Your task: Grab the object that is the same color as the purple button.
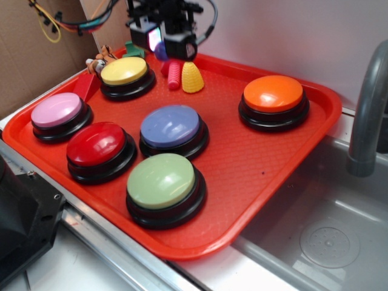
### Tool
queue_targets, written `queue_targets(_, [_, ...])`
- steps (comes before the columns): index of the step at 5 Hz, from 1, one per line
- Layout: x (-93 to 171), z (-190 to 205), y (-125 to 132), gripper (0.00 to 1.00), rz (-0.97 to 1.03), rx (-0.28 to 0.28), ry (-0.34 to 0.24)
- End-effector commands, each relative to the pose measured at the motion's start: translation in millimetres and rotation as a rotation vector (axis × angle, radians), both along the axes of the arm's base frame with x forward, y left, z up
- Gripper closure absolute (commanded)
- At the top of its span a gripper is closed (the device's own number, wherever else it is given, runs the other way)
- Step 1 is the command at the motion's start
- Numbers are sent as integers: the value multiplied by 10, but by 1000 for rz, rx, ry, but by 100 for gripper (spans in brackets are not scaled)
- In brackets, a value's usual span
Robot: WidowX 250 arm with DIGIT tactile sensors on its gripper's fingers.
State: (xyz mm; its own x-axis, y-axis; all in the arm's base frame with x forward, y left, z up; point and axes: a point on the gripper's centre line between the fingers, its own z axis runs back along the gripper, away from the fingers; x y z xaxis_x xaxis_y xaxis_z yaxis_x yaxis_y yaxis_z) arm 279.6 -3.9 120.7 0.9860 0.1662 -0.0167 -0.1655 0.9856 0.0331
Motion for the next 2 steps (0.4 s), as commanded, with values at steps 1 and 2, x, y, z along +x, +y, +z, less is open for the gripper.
queue_targets(1, [-94, 610, -45, 100, -123, -82, -71])
queue_targets(2, [-104, 596, 44, 100, -80, -48, -59])
